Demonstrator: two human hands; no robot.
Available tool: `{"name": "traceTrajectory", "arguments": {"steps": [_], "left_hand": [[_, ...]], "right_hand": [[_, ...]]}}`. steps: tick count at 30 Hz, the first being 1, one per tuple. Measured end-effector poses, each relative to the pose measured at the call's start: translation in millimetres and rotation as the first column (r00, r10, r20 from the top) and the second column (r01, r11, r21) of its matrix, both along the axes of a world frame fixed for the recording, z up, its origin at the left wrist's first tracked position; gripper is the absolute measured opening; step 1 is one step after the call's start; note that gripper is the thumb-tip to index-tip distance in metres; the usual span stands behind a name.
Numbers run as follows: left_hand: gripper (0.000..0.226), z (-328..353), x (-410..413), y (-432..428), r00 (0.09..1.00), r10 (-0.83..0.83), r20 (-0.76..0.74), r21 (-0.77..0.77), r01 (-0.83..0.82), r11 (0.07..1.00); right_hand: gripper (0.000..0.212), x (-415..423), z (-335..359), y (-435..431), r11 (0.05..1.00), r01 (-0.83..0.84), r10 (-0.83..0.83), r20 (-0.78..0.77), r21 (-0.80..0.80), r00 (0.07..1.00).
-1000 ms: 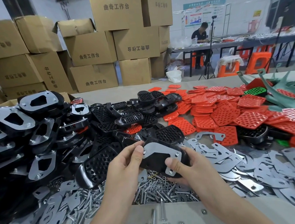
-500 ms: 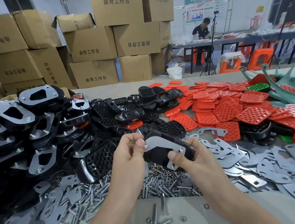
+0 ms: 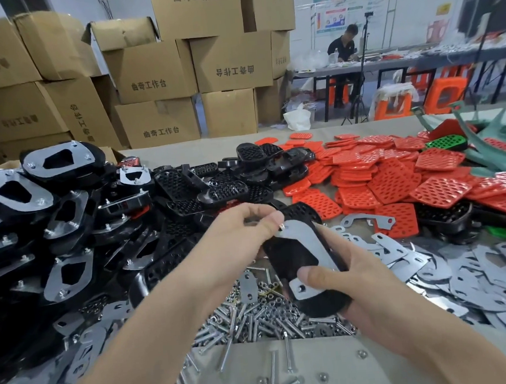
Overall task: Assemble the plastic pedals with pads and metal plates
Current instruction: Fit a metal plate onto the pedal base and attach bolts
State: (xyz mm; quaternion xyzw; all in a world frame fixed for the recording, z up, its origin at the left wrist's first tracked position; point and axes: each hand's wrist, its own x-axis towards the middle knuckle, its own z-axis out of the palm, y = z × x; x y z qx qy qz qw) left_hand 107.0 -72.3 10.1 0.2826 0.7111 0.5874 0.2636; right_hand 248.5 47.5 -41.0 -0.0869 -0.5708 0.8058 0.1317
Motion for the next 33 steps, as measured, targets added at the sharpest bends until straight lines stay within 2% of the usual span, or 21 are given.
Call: {"name": "traceTrajectory", "arguments": {"steps": [5, 8, 11, 16, 19, 21, 23, 25, 28, 31, 33], "left_hand": [[0.024, -2.8, -0.8, 3.6, 0.997, -0.012, 0.079, 0.063, 0.007, 0.998], [0.019, 11.2, -15.4, -10.6, 0.981, 0.140, -0.135, 0.000, -0.142, 0.990], [0.014, 24.1, -26.3, -35.1, 0.954, 0.164, -0.253, -0.025, -0.175, 0.984], [0.010, 18.9, -5.0, -48.6, 0.918, -0.018, -0.396, -0.258, -0.092, 0.962], [0.012, 8.2, 17.1, -41.0, 0.879, -0.173, -0.444, -0.376, -0.008, 0.927], [0.016, 0.4, 31.8, -30.8, 0.835, -0.279, -0.475, -0.452, 0.041, 0.891], [0.020, -5.2, 44.9, -20.3, 0.760, -0.367, -0.537, -0.515, 0.050, 0.856], [0.021, -11.0, 57.2, -10.5, 0.688, -0.445, -0.574, -0.551, 0.078, 0.831], [0.019, -17.5, 70.1, -3.4, 0.611, -0.548, -0.572, -0.588, 0.160, 0.793], [0.019, -21.2, 77.9, 1.3, 0.580, -0.571, -0.581, -0.575, 0.205, 0.792], [0.018, -20.6, 84.5, 9.8, 0.564, -0.539, -0.626, -0.530, 0.200, 0.824]], "right_hand": [[0.053, 1.3, 0.2, 1.7, 0.997, -0.036, 0.031, -0.071, -0.071, 0.997], [0.052, 2.1, 2.0, 6.3, 0.991, 0.007, -0.023, -0.122, -0.135, 0.992], [0.052, 5.1, 6.0, 13.5, 0.969, 0.119, -0.149, -0.129, -0.215, 0.980], [0.053, 14.4, 20.8, 32.3, 0.869, 0.340, -0.412, -0.145, -0.360, 0.900], [0.047, 25.2, 25.4, 43.3, 0.811, 0.415, -0.503, -0.129, -0.413, 0.855], [0.034, 33.8, 23.7, 49.2, 0.782, 0.425, -0.528, -0.123, -0.456, 0.840], [0.037, 37.8, 21.8, 50.5, 0.738, 0.442, -0.557, -0.091, -0.511, 0.826], [0.043, 38.7, 20.4, 50.4, 0.698, 0.455, -0.576, -0.057, -0.552, 0.815], [0.041, 38.6, 21.9, 48.8, 0.691, 0.459, -0.577, -0.044, -0.558, 0.816], [0.044, 40.0, 26.6, 48.3, 0.676, 0.451, -0.589, -0.059, -0.583, 0.806], [0.039, 41.9, 34.7, 47.9, 0.678, 0.431, -0.585, -0.081, -0.595, 0.807]]}}
